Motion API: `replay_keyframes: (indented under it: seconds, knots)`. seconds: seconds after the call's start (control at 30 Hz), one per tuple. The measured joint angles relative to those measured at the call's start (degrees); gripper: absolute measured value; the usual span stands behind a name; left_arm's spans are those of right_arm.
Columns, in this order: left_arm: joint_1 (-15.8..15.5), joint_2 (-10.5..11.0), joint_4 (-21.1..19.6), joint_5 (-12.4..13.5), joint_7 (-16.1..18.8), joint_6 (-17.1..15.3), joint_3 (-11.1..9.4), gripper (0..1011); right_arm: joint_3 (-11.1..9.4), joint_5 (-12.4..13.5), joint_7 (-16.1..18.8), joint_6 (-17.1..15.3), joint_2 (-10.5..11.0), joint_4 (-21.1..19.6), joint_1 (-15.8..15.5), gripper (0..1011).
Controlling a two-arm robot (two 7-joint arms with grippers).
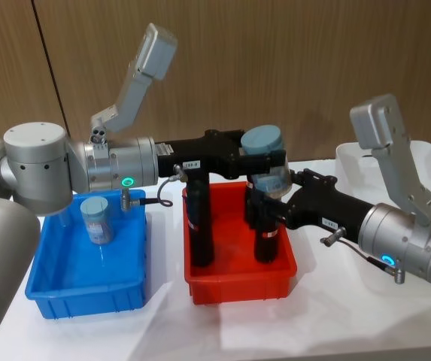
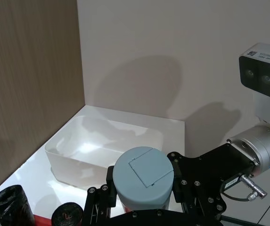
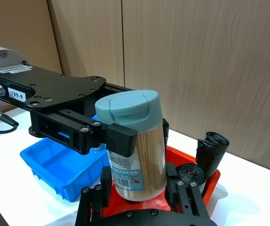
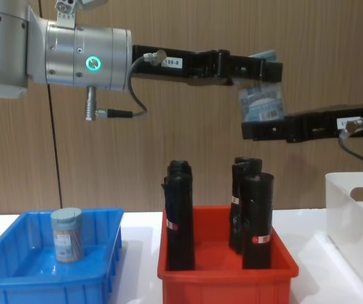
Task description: Pick the cotton swabs from the blue box and place them into the white box.
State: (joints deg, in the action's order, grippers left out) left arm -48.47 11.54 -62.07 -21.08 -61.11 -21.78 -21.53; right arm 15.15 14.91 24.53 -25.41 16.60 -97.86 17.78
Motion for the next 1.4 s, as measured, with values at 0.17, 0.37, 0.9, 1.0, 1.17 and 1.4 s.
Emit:
replay_keyframes:
  seconds: [0.17, 0.37, 0.9, 1.0, 1.17, 1.4]
  knots:
    - [0.0, 0.0, 0.0, 0.0, 0.0, 0.0, 0.0, 660, 0.1, 0.0, 0.0, 0.0, 0.1, 0.1, 0.1, 622]
    - [0.0, 0.0, 0.0, 0.0, 0.0, 0.0, 0.0, 660, 0.1, 0.1, -0.2, 0.1, 0.1, 0.1, 0.1, 622]
    - [0.0, 0.0, 0.0, 0.0, 0.0, 0.0, 0.0, 1004, 0.3, 0.7, -1.0, 0.4, 0.3, -0.1, 0.1, 622]
    - [0.0, 0.0, 0.0, 0.0, 0.0, 0.0, 0.0, 1004, 0.3, 0.9, -1.1, 0.4, 0.4, -0.1, 0.0, 622]
    - [0.0, 0.0, 0.0, 0.0, 0.0, 0.0, 0.0, 1004, 0.4, 1.0, -1.2, 0.6, 0.5, -0.1, -0.1, 622]
    - [0.0, 0.0, 0.0, 0.0, 0.0, 0.0, 0.0, 1004, 0.4, 1.6, -1.6, 1.3, 0.6, 0.3, -0.5, 622]
